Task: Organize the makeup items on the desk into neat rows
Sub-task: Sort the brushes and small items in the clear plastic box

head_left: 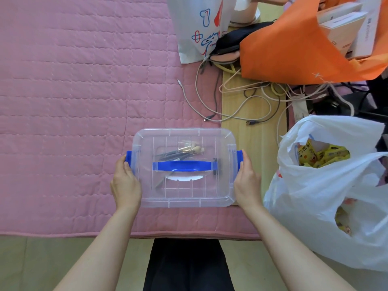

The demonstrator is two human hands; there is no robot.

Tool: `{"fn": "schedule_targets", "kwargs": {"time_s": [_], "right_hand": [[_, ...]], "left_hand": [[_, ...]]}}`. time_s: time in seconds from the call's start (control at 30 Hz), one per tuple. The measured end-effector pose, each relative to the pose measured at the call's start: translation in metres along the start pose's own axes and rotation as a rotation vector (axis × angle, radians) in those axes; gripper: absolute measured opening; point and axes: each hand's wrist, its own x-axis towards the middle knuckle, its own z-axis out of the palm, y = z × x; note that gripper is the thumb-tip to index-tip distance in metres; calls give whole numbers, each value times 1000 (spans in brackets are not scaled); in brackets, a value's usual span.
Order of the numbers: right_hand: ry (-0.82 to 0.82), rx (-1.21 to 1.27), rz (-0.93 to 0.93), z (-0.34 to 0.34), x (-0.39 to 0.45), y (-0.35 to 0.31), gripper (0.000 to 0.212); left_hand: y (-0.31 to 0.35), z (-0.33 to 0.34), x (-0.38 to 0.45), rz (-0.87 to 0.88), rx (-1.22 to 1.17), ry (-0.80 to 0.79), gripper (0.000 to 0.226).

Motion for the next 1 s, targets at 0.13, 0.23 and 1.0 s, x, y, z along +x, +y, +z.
{"fn": "schedule_targets", "kwargs": {"time_s": [0.13, 0.23, 1.0], "right_hand": [[-54, 120, 80, 1, 0, 7, 49], [-42, 99, 146, 0, 2, 10, 47], [-98, -484, -454, 42, -31, -58, 44]], "left_hand": [[-15, -3, 11, -233, -210, -132, 32], [-20, -10, 12, -337, -302, -201, 36], [23, 21, -32, 850, 360, -349, 33]]}}
